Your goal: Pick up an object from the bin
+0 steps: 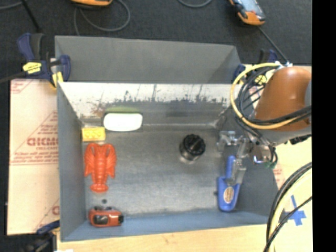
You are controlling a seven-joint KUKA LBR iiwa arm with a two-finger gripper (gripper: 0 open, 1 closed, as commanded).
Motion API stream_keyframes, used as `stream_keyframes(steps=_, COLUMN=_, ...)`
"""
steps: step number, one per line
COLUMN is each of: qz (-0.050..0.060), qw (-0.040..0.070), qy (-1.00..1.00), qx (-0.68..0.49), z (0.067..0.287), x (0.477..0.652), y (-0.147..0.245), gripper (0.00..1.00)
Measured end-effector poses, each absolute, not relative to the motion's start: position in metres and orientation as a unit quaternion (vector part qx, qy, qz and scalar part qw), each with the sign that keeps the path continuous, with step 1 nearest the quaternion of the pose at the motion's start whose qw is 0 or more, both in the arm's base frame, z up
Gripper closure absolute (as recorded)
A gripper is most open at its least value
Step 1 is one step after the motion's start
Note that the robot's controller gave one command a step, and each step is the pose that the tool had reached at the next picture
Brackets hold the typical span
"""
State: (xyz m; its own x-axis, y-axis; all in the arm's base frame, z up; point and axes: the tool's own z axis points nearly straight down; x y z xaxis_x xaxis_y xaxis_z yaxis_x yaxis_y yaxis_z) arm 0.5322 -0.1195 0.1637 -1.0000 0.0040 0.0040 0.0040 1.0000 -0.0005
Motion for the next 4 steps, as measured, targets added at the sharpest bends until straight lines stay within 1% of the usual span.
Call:
stream_keyframes(steps=1, qz=0.001, qw=-0.002, qy=-1.0, qx=0.0, z=0.168, x=0.534, y=-0.119, gripper=0.0)
stream_keyframes(steps=2, qz=0.002, qw=-0.004, qy=-0.987, qx=0.16, z=0.118, x=0.538, y=-0.13, gripper=0.0)
stream_keyframes(steps=3, qz=0.0, qw=0.0, qy=-0.97, qx=0.245, z=0.092, x=0.538, y=-0.138, gripper=0.0)
stream_keyframes(steps=4, qz=0.001, qw=-0.002, qy=-0.941, qx=0.338, z=0.107, x=0.54, y=-0.142, gripper=0.0)
